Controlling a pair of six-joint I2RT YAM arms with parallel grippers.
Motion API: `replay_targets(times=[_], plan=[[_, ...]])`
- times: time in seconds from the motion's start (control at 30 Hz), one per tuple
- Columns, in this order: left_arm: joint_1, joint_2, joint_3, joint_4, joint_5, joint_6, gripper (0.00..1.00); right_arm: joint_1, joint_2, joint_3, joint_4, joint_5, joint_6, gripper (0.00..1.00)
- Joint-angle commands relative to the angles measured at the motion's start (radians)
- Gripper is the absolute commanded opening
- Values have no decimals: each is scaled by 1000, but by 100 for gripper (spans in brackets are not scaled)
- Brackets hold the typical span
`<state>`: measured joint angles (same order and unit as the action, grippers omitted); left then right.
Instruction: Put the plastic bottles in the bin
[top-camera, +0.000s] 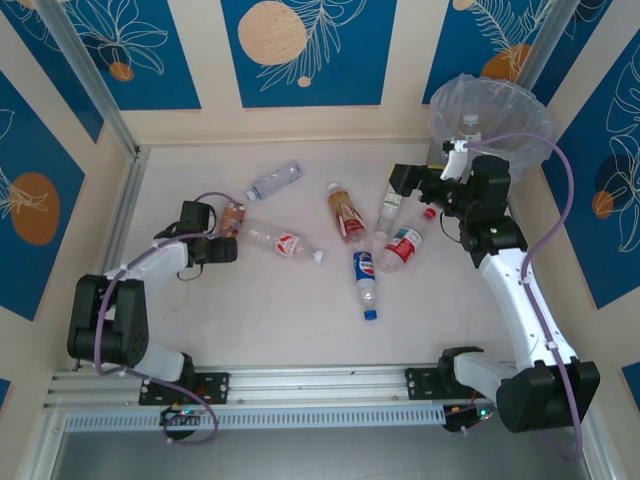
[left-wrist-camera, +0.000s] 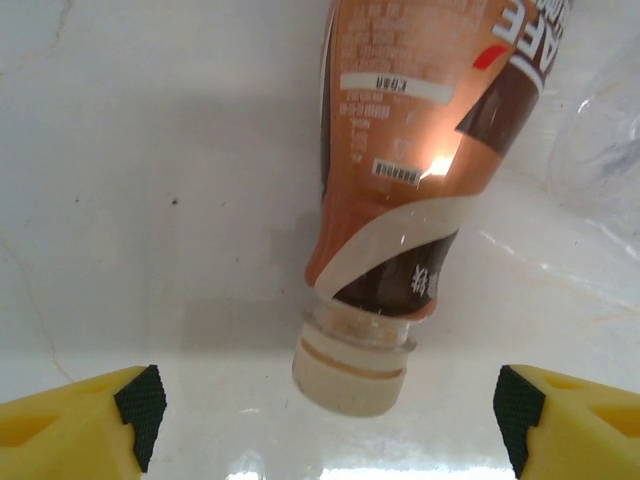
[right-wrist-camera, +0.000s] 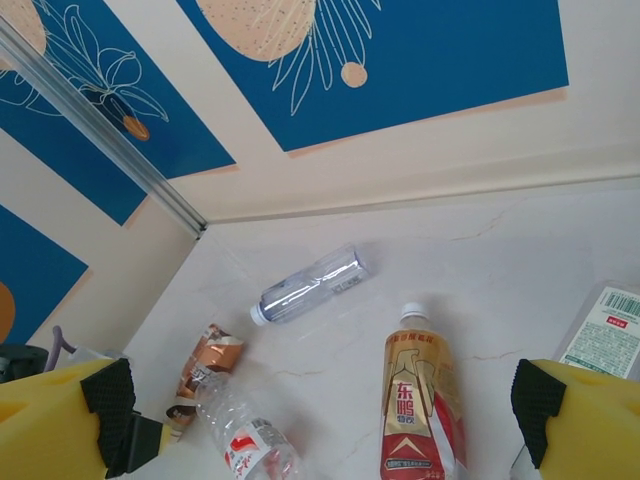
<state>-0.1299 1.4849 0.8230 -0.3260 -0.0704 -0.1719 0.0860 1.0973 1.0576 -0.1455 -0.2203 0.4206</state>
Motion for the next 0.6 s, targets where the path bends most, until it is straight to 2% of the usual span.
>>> replay_targets(times=[0.0,0.3,0.57], plan=[[9,27,40,-39,28,26,82,7,-20,15,-8,13,7,99],[5,83,68,-78,57,-1,71,9,-20,10,-16,40,7,99],[-12,152,122,-127,6,-13,65,10,-20,7,-23,49,10,99]])
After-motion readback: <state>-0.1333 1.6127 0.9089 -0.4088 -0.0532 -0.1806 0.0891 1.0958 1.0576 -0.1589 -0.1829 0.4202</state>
